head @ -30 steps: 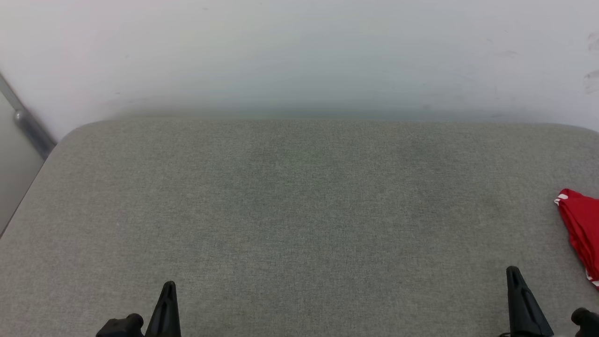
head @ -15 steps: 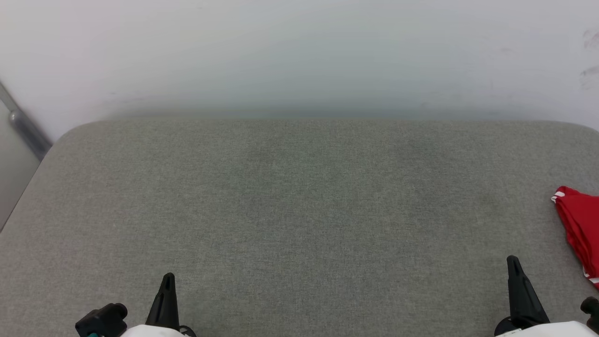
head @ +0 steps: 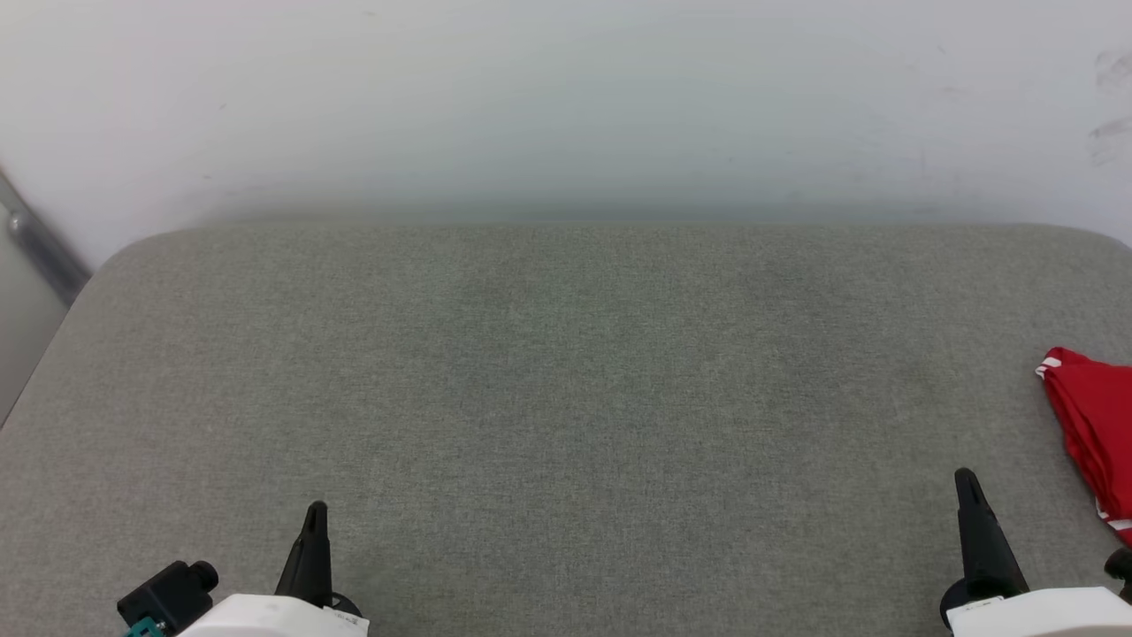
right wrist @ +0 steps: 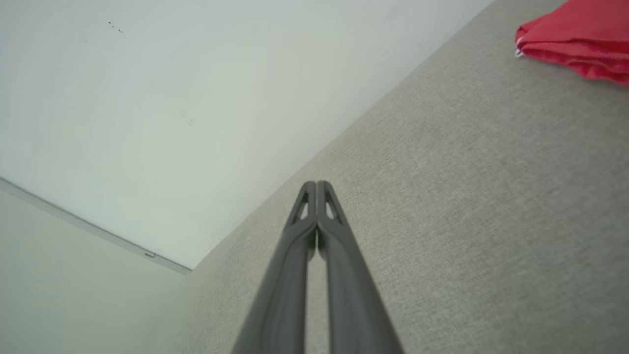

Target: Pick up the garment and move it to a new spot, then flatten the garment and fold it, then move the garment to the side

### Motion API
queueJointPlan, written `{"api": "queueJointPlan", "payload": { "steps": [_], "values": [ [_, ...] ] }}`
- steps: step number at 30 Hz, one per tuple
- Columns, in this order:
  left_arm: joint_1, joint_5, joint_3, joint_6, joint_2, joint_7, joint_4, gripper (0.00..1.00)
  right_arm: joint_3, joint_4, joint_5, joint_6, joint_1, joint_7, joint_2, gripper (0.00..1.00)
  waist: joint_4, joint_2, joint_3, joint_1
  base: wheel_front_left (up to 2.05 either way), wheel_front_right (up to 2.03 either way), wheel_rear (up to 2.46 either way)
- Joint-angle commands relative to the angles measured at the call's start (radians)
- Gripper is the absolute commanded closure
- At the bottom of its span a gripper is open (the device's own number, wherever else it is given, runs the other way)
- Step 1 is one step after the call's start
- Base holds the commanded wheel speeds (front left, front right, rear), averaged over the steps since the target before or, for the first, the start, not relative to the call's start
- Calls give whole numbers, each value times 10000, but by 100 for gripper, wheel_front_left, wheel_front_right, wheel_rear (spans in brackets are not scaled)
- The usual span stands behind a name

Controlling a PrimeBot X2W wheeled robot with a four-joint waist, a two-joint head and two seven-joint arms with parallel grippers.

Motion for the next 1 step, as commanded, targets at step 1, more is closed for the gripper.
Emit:
{"api": "queueJointPlan", "payload": {
  "steps": [1],
  "values": [
    [-238,-296,48,-85,47,69,-51,100,-4,-48,299,0,-259,57,-93,100,-6,0,2,0,0,0,0]
  ]
}}
